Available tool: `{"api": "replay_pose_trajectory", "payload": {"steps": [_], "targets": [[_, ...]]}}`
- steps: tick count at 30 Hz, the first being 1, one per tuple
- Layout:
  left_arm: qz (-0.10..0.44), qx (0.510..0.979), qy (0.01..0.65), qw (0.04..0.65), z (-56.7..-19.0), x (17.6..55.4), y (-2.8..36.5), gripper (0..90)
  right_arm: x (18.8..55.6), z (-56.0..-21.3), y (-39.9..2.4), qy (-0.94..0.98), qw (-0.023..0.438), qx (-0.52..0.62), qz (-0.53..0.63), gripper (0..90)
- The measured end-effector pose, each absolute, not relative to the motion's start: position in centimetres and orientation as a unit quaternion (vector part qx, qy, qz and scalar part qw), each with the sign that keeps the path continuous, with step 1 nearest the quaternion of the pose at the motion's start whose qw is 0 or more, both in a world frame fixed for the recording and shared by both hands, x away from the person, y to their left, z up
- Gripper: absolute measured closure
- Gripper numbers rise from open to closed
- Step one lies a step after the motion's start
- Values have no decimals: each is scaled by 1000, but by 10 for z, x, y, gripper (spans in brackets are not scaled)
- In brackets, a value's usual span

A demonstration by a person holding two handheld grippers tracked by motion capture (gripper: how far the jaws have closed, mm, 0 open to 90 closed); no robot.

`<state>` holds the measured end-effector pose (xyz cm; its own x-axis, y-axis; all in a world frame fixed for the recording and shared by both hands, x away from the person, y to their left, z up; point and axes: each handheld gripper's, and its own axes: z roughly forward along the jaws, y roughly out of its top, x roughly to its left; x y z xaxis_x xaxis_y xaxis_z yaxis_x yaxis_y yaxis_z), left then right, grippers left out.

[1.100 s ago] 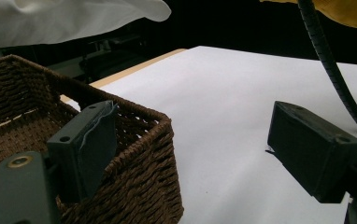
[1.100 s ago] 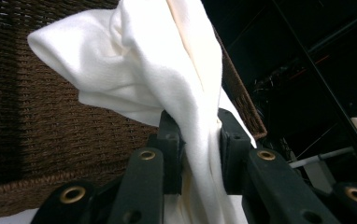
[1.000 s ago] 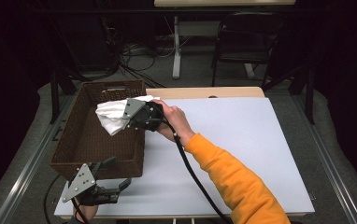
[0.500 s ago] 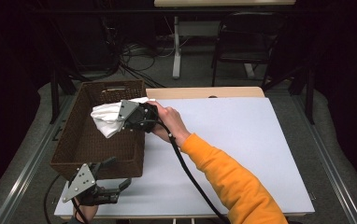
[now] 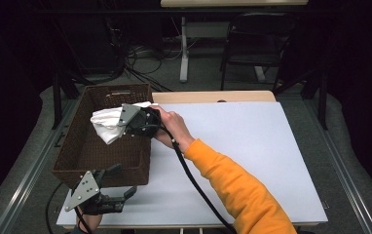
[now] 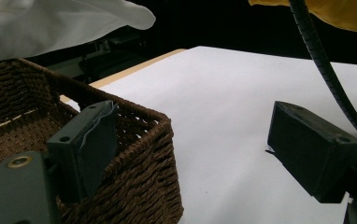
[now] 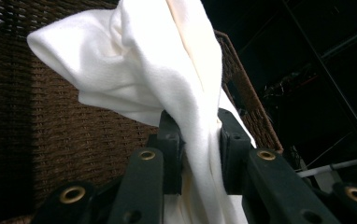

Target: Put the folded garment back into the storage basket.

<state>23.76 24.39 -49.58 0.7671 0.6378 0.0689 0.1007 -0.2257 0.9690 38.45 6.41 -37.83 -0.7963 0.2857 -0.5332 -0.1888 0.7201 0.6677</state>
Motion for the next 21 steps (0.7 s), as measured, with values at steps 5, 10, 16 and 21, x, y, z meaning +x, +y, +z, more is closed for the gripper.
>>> {"api": "replay_pose_trajectory", "payload": {"steps": [5, 10, 16, 21], "targets": [[235, 747, 247, 571, -496, 238, 244, 158, 385, -378, 68, 871, 315, 28, 375, 749], [234, 747, 247, 572, -496, 238, 244, 158, 386, -379, 72, 871, 314, 25, 377, 748], [234, 746, 247, 572, -496, 238, 244, 158, 386, -380, 75, 871, 309, 31, 381, 748], [234, 746, 247, 572, -496, 238, 244, 158, 387, -382, 78, 870, 309, 30, 383, 748]]}}
